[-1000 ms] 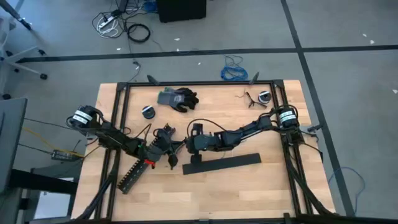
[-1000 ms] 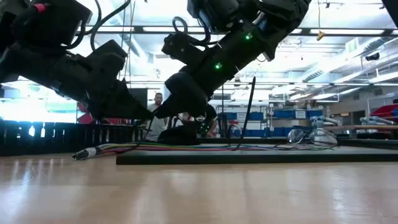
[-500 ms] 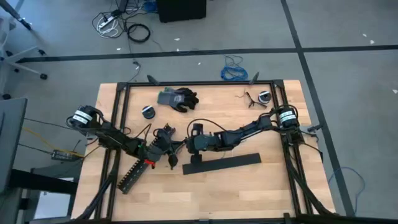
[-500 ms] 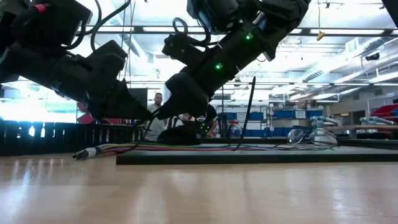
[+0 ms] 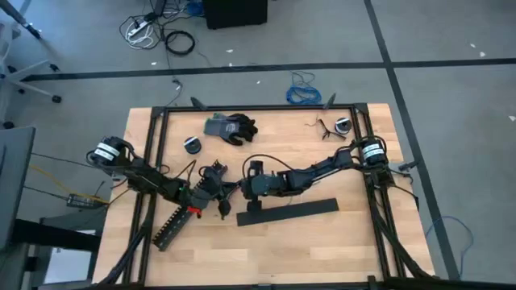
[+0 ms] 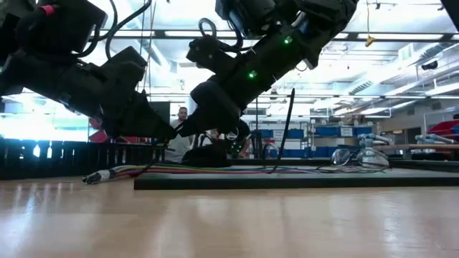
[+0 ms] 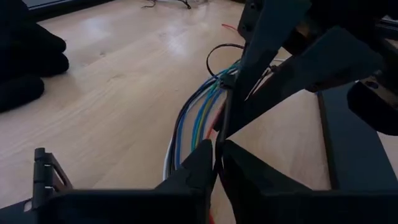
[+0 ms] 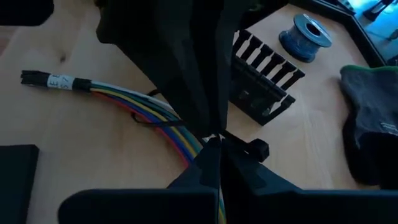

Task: Ziptie cables
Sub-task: Wrap the other black zip tie on the cable wires

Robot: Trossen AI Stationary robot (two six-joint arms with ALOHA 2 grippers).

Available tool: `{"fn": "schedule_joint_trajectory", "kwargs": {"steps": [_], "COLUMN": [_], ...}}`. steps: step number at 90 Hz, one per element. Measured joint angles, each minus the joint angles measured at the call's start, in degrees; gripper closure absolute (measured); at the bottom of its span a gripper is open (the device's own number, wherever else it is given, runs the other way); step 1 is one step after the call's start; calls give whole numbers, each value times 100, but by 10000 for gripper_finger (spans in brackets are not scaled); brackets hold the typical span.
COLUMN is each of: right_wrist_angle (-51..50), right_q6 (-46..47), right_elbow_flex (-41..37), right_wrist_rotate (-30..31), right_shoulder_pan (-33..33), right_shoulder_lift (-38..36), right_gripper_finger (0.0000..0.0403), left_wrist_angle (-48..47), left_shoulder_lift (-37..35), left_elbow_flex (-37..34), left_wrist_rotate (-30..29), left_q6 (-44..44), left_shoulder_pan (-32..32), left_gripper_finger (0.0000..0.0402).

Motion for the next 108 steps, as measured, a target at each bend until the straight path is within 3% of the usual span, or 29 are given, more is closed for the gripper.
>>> {"fn": "schedule_joint_trajectory", "kwargs": {"steps": [19,36,72,85,108], "right_wrist_angle": [-5,-3,183,181,172], "right_q6": [-2,-2,-103,-98,-170], "right_elbow_flex": [0,0,-2,-4,-4], "right_wrist_rotate": [1,16,-125,-650,-467], "right_shoulder_pan": [0,-2,-9,-4,29], "right_shoulder_lift": [0,0,0,0,0], "right_gripper_finger": [403,403,379,336,217], "left_wrist_angle": [-5,-10,-8,-25,4], "left_shoulder_lift": [0,0,0,0,0], "left_elbow_flex": [1,1,1,1,1], "left_wrist_rotate": [30,-159,-222,-186,-357], "left_q6": [4,29,57,74,74], "left_shoulder_pan": [14,14,14,8,16], "left_gripper_finger": [370,399,401,401,402]}}
